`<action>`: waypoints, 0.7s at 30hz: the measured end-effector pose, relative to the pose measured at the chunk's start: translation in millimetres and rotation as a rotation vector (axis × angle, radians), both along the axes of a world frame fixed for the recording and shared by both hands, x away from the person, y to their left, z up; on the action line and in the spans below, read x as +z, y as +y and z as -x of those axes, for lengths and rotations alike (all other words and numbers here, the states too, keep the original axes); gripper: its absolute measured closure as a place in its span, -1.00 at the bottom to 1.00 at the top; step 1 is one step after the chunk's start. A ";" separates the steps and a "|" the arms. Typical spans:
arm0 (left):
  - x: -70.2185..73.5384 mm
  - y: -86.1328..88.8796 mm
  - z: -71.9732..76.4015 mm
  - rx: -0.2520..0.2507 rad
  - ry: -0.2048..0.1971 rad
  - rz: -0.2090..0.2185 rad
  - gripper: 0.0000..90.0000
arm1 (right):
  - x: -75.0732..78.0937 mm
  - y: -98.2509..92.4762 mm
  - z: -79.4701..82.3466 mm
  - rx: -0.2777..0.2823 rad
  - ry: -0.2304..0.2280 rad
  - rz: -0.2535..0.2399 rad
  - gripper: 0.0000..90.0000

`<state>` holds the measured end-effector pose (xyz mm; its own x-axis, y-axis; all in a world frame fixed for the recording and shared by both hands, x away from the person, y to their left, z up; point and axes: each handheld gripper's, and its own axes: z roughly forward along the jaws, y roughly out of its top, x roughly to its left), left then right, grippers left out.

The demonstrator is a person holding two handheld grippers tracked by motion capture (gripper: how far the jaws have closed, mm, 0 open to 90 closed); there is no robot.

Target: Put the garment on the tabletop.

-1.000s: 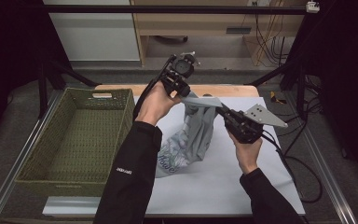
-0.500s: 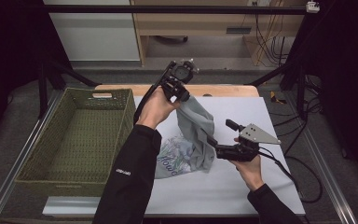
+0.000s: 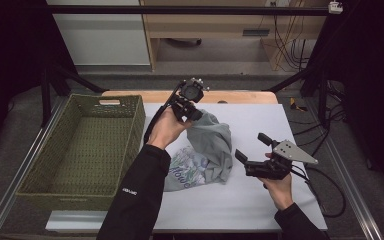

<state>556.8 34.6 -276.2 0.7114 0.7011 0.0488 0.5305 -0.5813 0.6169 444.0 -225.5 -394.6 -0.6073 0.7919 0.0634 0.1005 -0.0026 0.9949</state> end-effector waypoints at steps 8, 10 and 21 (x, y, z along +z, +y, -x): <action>-21.8 1.3 10.6 -0.023 -0.032 0.046 0.86 | -8.9 -12.4 6.1 -0.016 0.032 -0.009 -0.99; -28.2 1.9 11.9 -0.024 -0.034 0.052 0.86 | -12.3 -17.5 8.0 -0.007 0.028 -0.013 -0.99; -58.2 2.3 11.3 -0.027 0.010 0.045 0.71 | -18.6 -32.4 12.4 -0.025 0.057 -0.013 -0.99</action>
